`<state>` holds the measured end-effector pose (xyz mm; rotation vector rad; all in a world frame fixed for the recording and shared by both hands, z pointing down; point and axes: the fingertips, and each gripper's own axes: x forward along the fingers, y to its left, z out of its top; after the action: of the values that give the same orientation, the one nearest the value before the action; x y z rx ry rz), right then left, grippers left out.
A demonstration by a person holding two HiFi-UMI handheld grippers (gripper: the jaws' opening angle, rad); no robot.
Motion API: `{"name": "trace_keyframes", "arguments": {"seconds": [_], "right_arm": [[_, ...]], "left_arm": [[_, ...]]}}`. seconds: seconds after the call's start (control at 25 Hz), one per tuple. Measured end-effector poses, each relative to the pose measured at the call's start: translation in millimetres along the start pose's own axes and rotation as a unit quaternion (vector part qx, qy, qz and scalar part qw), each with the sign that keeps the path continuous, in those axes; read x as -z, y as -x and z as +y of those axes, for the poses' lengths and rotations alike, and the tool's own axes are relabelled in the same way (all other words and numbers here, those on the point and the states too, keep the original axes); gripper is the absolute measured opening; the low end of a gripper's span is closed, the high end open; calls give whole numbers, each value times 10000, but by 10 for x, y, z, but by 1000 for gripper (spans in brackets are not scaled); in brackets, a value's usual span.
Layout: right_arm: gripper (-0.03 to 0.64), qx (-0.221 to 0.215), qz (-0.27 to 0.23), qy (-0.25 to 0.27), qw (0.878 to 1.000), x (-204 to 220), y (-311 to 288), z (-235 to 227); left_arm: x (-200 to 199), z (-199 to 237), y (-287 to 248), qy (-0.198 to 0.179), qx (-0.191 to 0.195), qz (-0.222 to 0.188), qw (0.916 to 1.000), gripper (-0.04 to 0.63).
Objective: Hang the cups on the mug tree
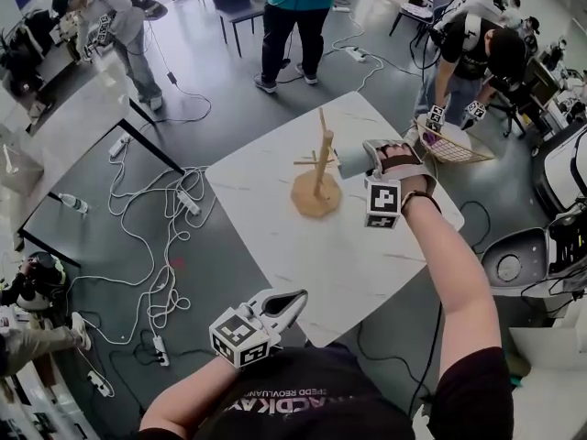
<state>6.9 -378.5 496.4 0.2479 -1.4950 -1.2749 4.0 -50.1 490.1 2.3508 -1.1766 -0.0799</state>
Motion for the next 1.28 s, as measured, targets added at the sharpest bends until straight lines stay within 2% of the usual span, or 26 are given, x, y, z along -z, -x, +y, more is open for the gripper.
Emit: {"name": "trace_keyframes", "arguments": {"seconds": [0.32, 0.56, 0.88, 1.28], "right_arm": [[310, -168, 306, 632, 9974, -101, -57, 96], [310, -221, 495, 792, 9954, -105, -37, 85], [310, -316, 1134, 1255, 9851, -107, -26, 121], [310, -453, 1435, 1165, 9817, -111, -54, 184]], "left_arm": [[-5, 37, 99, 37, -49, -134, 9999, -6], [-29, 53, 134, 63, -24, -194, 9998, -6], [-28, 88, 172, 86, 73, -239, 9997, -6], [-15, 89, 232, 79, 62, -257, 9996, -6]]}}
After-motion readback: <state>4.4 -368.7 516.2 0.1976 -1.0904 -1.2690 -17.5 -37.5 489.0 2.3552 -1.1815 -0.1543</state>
